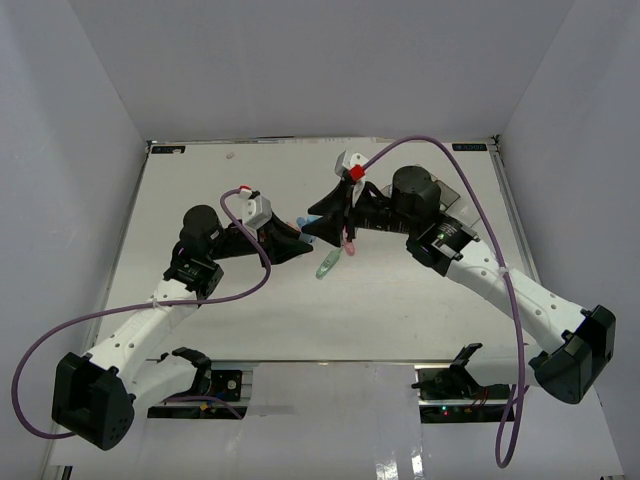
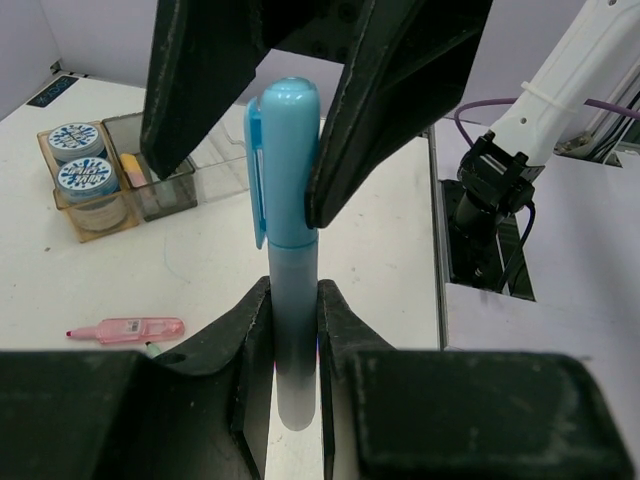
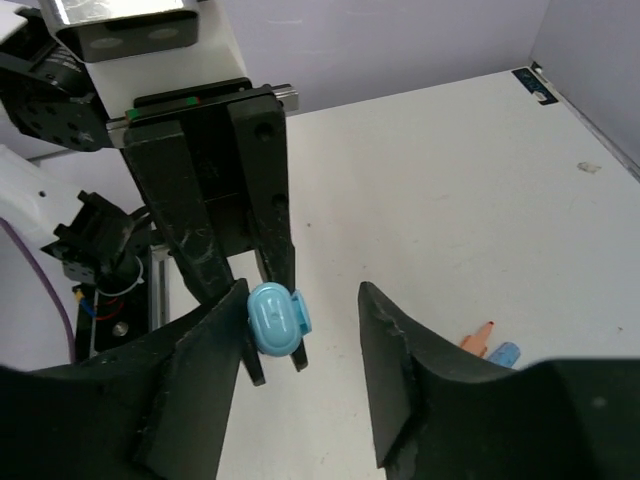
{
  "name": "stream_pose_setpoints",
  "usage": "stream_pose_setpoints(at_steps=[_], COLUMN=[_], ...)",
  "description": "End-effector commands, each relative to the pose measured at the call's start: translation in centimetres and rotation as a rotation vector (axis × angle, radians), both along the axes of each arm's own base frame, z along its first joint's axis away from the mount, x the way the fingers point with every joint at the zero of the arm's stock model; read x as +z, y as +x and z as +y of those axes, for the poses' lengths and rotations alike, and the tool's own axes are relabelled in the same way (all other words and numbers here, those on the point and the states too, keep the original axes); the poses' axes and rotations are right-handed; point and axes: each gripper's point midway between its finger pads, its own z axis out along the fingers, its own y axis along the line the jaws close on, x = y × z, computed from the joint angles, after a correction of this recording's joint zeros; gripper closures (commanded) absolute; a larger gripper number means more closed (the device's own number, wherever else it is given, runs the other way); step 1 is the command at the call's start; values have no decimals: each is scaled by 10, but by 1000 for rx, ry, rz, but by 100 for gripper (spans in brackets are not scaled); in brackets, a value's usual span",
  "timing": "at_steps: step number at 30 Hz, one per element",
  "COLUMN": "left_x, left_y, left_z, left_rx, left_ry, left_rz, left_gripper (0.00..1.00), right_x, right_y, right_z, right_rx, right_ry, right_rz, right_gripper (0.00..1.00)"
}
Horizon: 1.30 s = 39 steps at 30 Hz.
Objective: Sort the stationery into containers
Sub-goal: Close the pen cap on the pen.
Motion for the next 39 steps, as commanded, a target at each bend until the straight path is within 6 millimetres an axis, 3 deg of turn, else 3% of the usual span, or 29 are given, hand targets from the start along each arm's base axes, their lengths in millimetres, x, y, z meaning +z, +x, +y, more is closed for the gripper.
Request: stream_pose_setpoints(at_steps=[1,5,11,18,30,39], left_x=[17,18,23,36,87,98], left_y=[-7,-9,-14,-17,-18,-16], left_z=[0,0,-2,-6,-6,-7], left_rx=[-35,-43,-80,-139,-143,-151], left_ry=[-24,-29,-44,-52,-109,-107], left_rz=[-64,-70,-75,-77,-219,-277], left_gripper=[89,89,93,100,100,100], right_x=[23,13,-5,-37,-84,-117], right_y=[-6,-7,-10,-15,-25,-32], right_z=[2,3,4,1,-9,-14], right_rx=[41,53,76,109,136,158], right_ry=[47,38,5,-96,-219,-308], right_rz=[-38,-25,0,12,107,197], right_gripper=[48,68,87,91,92,92])
